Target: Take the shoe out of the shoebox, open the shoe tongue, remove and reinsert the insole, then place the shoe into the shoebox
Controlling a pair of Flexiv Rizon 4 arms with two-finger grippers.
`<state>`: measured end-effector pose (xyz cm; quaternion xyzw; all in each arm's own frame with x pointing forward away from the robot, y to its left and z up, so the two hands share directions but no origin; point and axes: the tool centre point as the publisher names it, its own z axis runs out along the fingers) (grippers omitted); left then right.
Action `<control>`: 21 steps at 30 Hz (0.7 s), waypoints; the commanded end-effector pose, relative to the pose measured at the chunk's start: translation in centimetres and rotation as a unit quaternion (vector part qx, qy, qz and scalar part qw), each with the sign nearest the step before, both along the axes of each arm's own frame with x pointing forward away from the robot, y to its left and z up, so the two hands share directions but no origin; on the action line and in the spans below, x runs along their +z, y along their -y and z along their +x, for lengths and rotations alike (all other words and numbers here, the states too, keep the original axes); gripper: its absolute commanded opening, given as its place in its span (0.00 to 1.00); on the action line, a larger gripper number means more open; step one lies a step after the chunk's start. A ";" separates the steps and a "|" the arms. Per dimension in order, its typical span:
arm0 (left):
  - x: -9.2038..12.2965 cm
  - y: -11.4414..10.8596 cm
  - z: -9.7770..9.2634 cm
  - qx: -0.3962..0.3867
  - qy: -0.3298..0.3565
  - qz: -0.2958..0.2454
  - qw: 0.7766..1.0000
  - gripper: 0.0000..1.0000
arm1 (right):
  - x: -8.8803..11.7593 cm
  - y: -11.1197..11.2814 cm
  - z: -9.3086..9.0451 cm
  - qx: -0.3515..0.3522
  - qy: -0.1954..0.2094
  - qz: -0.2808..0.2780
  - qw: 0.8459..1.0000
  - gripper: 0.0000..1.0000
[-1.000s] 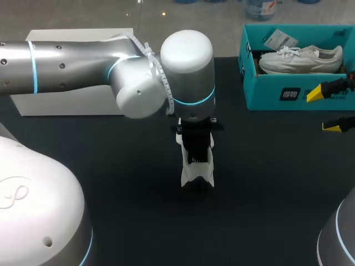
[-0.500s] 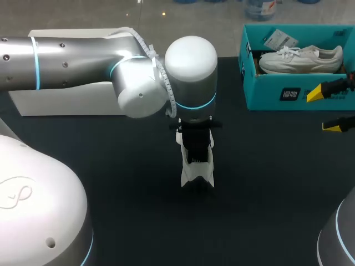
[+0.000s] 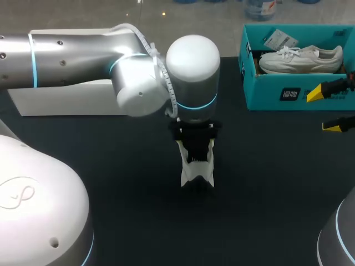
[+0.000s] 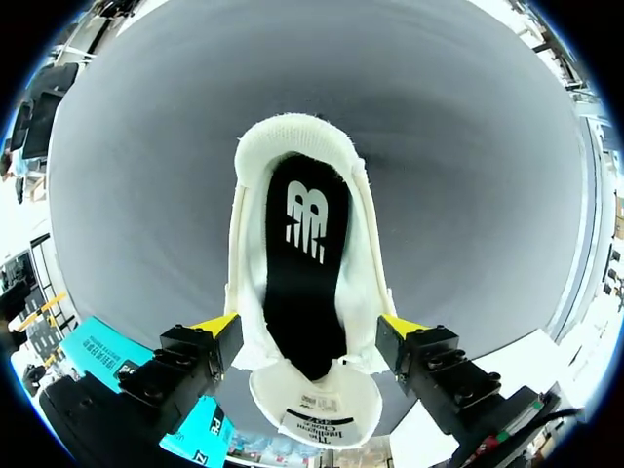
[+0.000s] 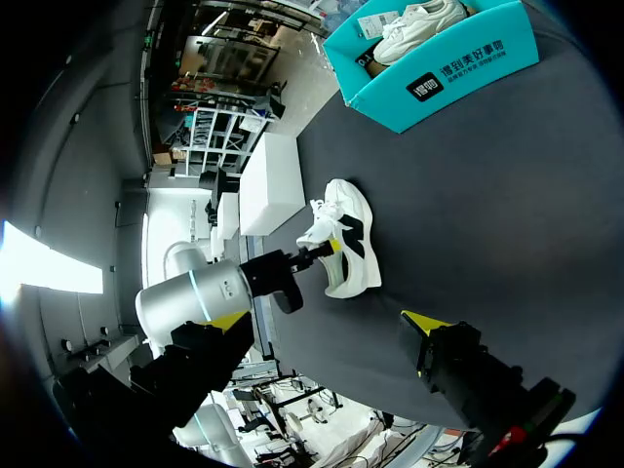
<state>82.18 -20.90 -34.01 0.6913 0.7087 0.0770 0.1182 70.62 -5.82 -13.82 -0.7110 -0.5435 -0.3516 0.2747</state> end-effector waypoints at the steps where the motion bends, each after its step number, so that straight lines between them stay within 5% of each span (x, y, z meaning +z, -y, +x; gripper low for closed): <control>1: 0.5 -0.4 0.2 -0.001 0.000 0.002 1.000 1.00 | -0.1 -0.1 -0.1 -0.001 0.000 -0.001 1.000 1.00; 19: 4.2 0.1 5.0 0.013 0.051 0.021 0.998 1.00 | -0.1 -0.1 -0.1 -0.001 0.000 -0.001 1.000 1.00; 21: 5.1 -0.1 6.0 0.020 0.064 0.017 0.998 0.81 | -0.1 -0.1 -0.1 -0.001 0.000 -0.001 1.000 1.00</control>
